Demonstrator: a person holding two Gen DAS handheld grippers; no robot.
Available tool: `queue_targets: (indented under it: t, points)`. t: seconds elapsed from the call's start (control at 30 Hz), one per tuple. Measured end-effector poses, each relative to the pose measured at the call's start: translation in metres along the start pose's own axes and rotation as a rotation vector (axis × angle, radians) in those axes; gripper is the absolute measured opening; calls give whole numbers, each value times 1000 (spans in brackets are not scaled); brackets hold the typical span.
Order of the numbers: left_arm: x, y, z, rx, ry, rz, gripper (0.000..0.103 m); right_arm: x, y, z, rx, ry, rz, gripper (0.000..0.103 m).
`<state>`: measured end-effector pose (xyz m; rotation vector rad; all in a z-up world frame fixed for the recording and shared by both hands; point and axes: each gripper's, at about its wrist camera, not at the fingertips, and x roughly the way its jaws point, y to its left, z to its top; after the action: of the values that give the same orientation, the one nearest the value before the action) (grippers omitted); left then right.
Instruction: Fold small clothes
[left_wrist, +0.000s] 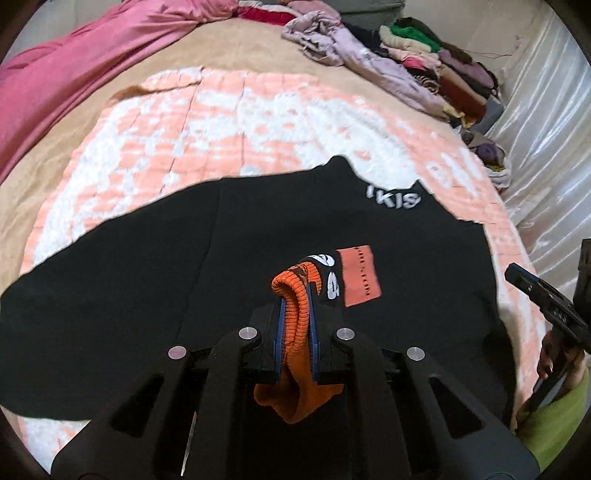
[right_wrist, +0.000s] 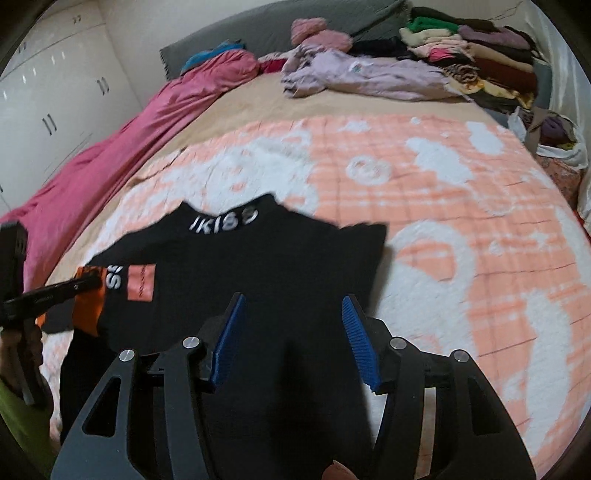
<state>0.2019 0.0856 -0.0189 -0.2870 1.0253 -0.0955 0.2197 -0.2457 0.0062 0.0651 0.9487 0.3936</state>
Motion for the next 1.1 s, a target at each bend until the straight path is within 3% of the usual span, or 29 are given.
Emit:
queue_targets:
  t: [0.33,0.63,0.83,1.1]
  points:
    - [11,21,-5,-14,15,34,15,38,-4,-14,26,79,-48,51]
    - [-4,26,-10,-7,-3,55,17,21,-7,-18,60,38,-6,52]
    - [-35,7,-17,30,-88,45,20,-7,-4,-21,67,-16,22,53]
    - [-23,-30,-38,132,-43,28,21,-8,22,-34,14,-4,44,54]
